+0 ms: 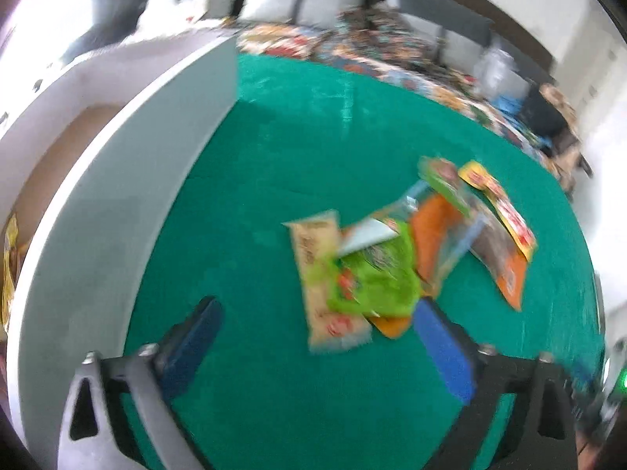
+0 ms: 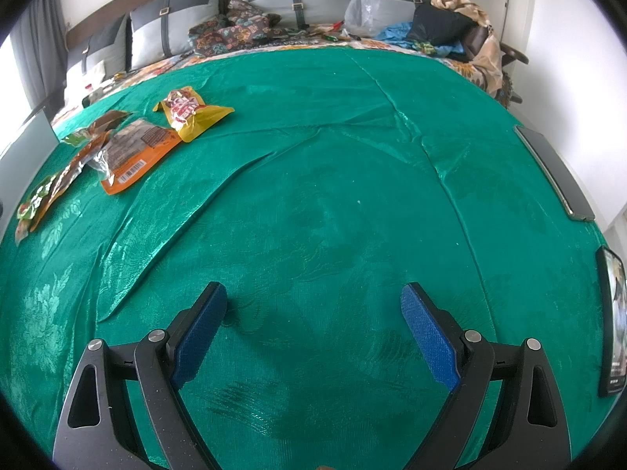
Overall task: Organize snacks
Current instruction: 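Grasp the white rice cake bar with the left gripper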
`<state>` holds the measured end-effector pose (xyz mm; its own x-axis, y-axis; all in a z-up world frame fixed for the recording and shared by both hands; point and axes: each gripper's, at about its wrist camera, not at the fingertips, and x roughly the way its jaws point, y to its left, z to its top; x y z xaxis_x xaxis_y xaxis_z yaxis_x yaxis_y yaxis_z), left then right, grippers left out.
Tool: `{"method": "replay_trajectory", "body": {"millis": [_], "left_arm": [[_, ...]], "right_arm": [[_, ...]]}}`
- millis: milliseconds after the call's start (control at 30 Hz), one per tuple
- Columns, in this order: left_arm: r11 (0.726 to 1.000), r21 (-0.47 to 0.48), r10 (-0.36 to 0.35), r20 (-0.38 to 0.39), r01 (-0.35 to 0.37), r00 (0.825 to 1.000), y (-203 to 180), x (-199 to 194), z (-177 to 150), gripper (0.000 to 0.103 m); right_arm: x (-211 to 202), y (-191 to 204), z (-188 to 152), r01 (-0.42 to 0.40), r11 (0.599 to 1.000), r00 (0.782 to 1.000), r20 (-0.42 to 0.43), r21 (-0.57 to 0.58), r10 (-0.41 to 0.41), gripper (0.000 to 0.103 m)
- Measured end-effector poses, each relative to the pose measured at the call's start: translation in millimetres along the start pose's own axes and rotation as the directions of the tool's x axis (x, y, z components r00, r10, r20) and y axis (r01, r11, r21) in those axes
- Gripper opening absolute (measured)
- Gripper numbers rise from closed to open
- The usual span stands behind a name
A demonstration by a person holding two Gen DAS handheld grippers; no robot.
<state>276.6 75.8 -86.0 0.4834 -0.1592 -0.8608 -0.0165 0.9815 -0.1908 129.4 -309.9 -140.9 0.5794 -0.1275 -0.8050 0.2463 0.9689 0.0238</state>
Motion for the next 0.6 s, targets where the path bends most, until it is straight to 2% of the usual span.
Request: {"method": "replay_trajectory", "body": {"millis": [33,133,300,367,500,600], "left_arm": [[1.0,-0.024,0.012,-0.018,-0.012,1.0,4,3,0,0.085],[0.999,-0.049,0.012,-0.022,-0.013,1.0,8,9,-10,0.085],[1.0,0.024,0.013,-0.074,-0.011,0.997,-4,24,-34,0.086],[0.998,0.053,-0.016,-0.108,0.022,0.994,-14,36,-36,0.086],[0.993,0.116,-0.001,-0.114,0.014,0.993,-28,49,-26,0.086],[0.993,0.116,-0.011,-0.103,0.023,0.995,-30,56,-12,0.086]], "right_arm": [[0,0,0,0.0,1.0,1.0,0.0,0.0,0.0,0.093],[0,0,0,0.0,1.0,1.0,0.0,0.0,0.0,0.093],[0,0,0,0.0,1.0,1.0,0.0,0.0,0.0,0.093],[0,0,0,0.0,1.0,1.0,0.0,0.001,0.0,0.093],[0,0,0,0.0,1.0,1.0,0.0,0.0,0.0,0.093],[0,0,0,0.0,1.0,1.0,-0.001,0.0,0.0,0.093]]}}
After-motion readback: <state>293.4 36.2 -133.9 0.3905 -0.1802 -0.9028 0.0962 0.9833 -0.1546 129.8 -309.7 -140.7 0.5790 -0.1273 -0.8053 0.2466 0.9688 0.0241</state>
